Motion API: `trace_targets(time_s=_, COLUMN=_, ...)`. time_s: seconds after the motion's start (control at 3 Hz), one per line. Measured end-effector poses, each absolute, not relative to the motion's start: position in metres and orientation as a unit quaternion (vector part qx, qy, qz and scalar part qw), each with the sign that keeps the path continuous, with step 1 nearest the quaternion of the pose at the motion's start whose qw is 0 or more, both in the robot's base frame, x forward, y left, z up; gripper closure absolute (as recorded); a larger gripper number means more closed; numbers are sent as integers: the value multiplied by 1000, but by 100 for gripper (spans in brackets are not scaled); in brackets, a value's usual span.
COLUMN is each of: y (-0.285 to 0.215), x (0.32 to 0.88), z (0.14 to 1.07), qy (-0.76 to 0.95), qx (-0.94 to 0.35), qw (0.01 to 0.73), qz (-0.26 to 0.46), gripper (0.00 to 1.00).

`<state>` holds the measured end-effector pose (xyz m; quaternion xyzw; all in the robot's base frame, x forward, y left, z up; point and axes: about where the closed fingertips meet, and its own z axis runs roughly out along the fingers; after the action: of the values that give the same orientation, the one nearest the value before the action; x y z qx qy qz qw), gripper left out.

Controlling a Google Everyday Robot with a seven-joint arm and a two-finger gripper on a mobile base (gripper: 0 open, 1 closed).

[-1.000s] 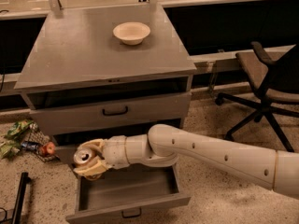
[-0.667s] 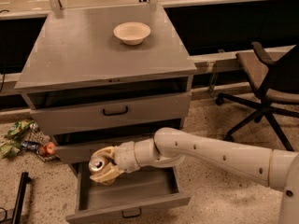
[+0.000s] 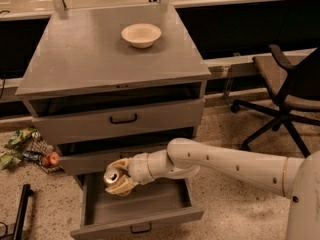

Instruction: Place orange can into bottom drawer

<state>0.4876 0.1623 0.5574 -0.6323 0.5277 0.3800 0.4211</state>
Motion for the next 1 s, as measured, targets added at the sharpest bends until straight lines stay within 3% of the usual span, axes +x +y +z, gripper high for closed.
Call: trace_targets(time_s=1.0, y=156, x=521, z=427, qy=549, qx=-629, qw=404, qz=375, gripper=100)
